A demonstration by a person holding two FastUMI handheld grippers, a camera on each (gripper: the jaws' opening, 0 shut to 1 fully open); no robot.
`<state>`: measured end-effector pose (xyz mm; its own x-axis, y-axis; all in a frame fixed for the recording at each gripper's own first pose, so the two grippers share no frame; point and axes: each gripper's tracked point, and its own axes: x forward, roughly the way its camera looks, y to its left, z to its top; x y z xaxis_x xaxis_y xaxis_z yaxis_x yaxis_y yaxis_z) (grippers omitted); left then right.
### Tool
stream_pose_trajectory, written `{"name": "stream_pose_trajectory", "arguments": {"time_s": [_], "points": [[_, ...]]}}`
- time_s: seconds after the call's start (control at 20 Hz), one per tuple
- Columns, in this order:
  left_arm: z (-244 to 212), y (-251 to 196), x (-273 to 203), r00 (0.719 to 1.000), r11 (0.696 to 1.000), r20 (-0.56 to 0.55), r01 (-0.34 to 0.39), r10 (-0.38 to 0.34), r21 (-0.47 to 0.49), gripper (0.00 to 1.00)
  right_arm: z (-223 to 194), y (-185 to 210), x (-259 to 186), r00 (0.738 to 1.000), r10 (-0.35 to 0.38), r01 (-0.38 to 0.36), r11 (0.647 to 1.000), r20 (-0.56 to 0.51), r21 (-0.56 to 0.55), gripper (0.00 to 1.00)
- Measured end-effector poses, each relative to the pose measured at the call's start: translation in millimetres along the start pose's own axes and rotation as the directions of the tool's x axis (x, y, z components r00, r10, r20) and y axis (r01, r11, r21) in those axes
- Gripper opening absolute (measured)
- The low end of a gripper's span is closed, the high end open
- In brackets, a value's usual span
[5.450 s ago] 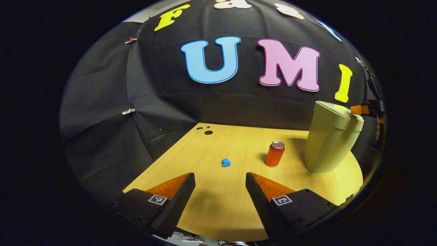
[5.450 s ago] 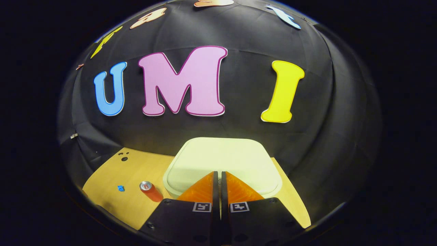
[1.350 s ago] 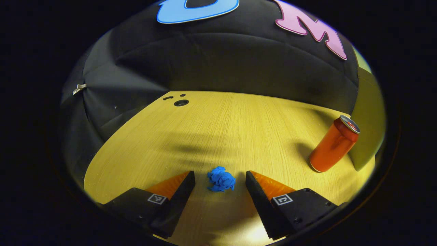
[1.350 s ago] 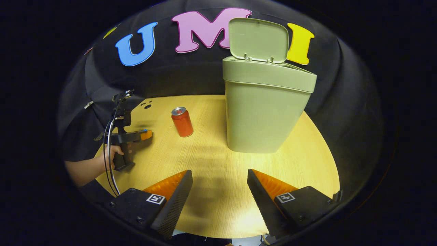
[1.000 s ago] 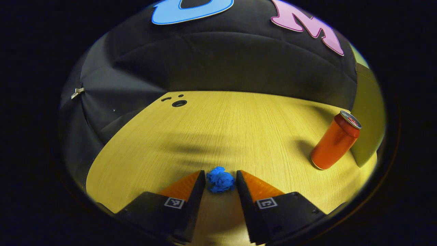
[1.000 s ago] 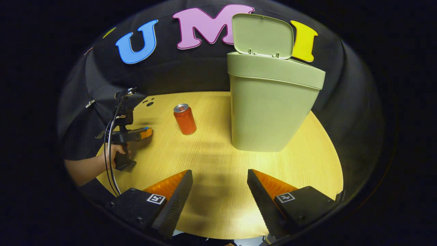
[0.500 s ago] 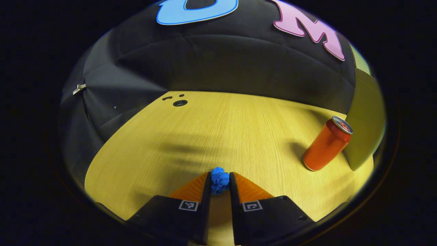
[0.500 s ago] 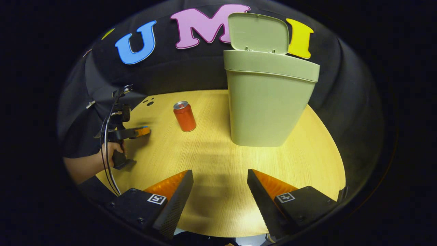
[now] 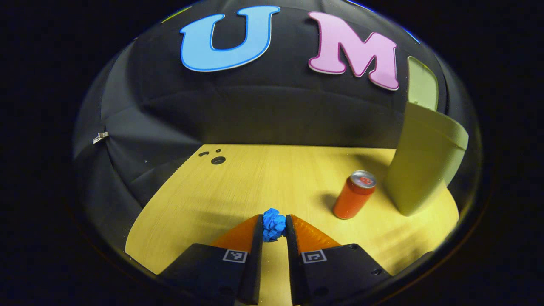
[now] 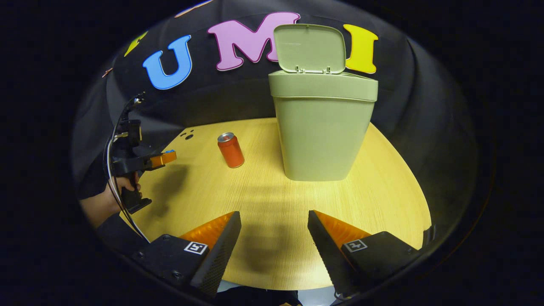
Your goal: Press the lid of the desktop garbage bin to open it, pick up the crumpled paper on the desktop and throw it into the bin, then pick up the pop can on the desktop and drop it into the bin, and finally close the garbage bin lid.
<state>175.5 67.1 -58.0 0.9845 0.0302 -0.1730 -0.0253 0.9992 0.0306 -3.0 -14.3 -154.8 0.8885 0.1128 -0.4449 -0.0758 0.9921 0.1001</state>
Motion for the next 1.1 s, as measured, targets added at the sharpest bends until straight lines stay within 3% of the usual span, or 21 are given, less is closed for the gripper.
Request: {"name": "stream_pose_trajectory", "arguments": {"time_s": [0.15,0.45,0.5,0.55,1.05,1.1], "points": [[31,-17,-29,0.998,0.999,0.049,0.033,-0.034,0.039,0.32,3,-7,-13,0.999,-0.017,0.016,1.000,0.036,0.022,0.99],[107,-79,-64,0.975,0.984,0.143,0.160,-0.169,0.071,0.32,14,-23,-25,0.996,-0.042,0.038,0.998,0.082,0.048,0.99],[119,-91,-68,0.968,0.980,0.161,0.183,-0.195,0.084,0.28,17,-24,-25,0.995,-0.044,0.040,0.998,0.092,0.047,0.99],[130,-103,-71,0.959,0.974,0.177,0.206,-0.221,0.098,0.32,19,-25,-25,0.994,-0.044,0.040,0.998,0.098,0.046,0.99],[204,-242,-91,0.852,0.881,0.238,0.423,-0.466,0.210,0.32,33,-55,-27,0.988,-0.073,0.063,0.995,0.139,0.074,0.99],[208,-254,-91,0.842,0.871,0.237,0.439,-0.484,0.218,0.28,33,-59,-29,0.987,-0.079,0.069,0.995,0.140,0.078,0.99]]}}
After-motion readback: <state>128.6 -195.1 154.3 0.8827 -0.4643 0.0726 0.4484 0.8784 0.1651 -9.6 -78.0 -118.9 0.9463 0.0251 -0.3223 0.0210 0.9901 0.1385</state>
